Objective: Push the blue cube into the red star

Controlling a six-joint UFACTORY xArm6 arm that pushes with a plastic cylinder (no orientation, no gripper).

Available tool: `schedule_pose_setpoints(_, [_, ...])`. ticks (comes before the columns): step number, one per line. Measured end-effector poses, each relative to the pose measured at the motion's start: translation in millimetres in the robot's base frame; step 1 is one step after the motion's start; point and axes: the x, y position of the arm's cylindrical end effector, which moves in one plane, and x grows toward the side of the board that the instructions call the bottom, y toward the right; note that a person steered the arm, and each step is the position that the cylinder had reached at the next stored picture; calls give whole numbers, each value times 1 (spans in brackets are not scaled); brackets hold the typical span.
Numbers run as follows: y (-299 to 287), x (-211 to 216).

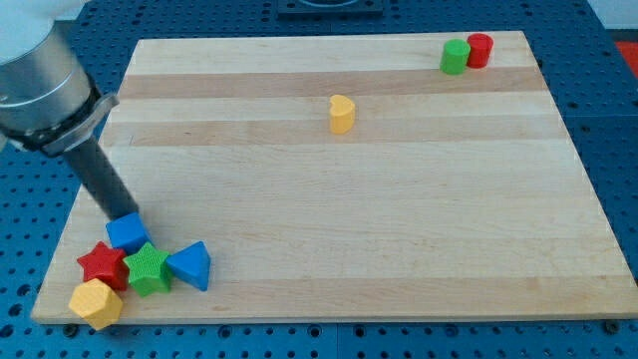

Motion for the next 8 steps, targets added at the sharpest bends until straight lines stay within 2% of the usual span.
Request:
schedule_pose_setpoints(1, [90,-8])
schedule_pose_setpoints(2, [129,13])
schedule_pose_setpoints(3, [131,81])
schedule_pose_setpoints(5, [131,81])
schedule_pose_setpoints(7, [87,81])
schedule_pose_setpoints(8, [87,80])
